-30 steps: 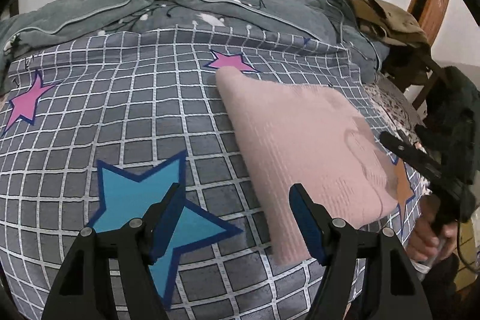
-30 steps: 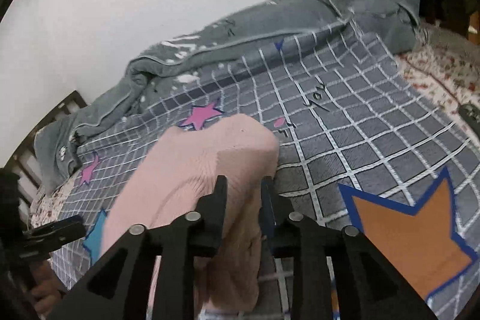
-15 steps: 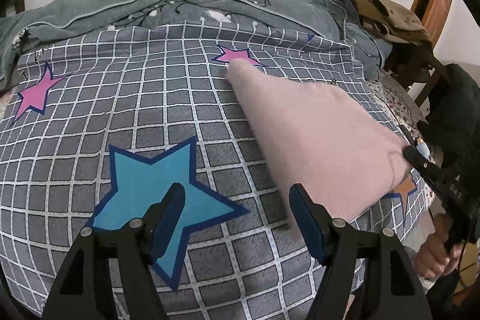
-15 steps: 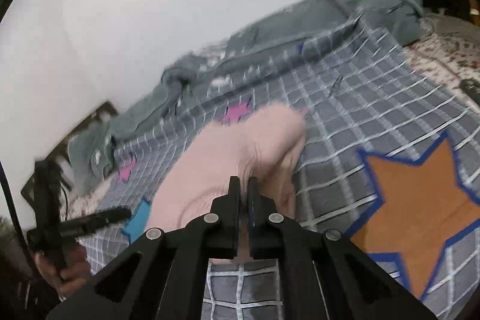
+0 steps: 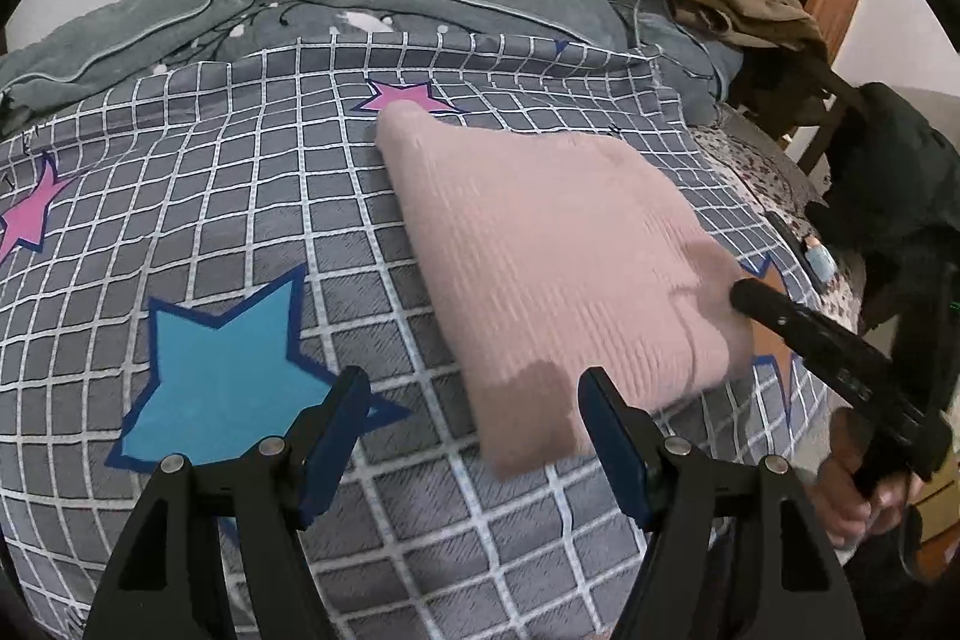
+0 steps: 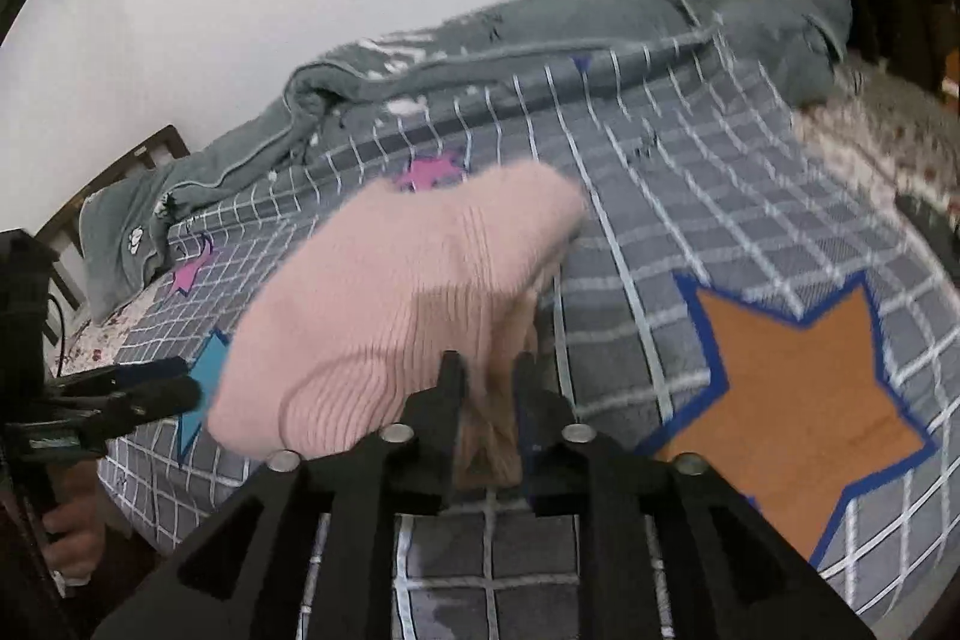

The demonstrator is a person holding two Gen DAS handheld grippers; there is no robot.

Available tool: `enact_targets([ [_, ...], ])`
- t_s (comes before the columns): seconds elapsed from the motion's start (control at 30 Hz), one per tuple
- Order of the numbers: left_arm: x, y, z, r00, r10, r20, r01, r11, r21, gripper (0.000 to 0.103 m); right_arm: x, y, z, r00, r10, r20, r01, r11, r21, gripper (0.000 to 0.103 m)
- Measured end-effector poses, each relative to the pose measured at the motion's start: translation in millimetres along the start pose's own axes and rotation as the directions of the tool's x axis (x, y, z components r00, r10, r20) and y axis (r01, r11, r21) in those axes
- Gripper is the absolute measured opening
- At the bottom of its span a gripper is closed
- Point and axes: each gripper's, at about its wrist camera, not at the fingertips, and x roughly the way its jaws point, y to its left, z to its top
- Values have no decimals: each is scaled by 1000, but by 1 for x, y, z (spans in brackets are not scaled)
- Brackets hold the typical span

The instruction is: Fold small clothes

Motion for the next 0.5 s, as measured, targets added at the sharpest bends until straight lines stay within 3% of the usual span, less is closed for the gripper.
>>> enact_targets([
  [0.07, 14, -3, 3, 1000, 22, -22, -22, 1000, -4, 70, 2, 1, 3, 1000, -9, 8, 9, 1000, -4, 37],
  [0.13, 28, -5, 2, 998, 23, -51, -24, 1000, -10, 70, 11, 1, 4, 1000, -17, 5, 17, 1000, 1, 38],
  [0.17, 37, -6, 0, 997, 24, -69, -25, 1000, -13, 71, 18, -2, 2, 1000, -27, -11, 27, 1000, 0, 38],
  [0.23, 45, -9, -3, 995, 32, -89, -33, 999, -3, 73, 33, -7, -6, 997, -31, -75, 30, 1000, -6, 27],
  [0.37, 36, -2, 5, 998, -19, -56, 19, 1000, 4, 73, 34, -4, -11, 994, -46, -100, 38, 996, -79, 26],
  [0.43, 30, 7, 13, 999, -28, -22, 28, 1000, -15, 73, 24, 0, 0, 997, -34, -69, 27, 995, -97, 32],
  [0.5, 30, 15, 21, 999, -48, -18, 47, 998, -33, 73, 20, 2, 13, 999, -9, -37, 5, 996, -88, 44],
])
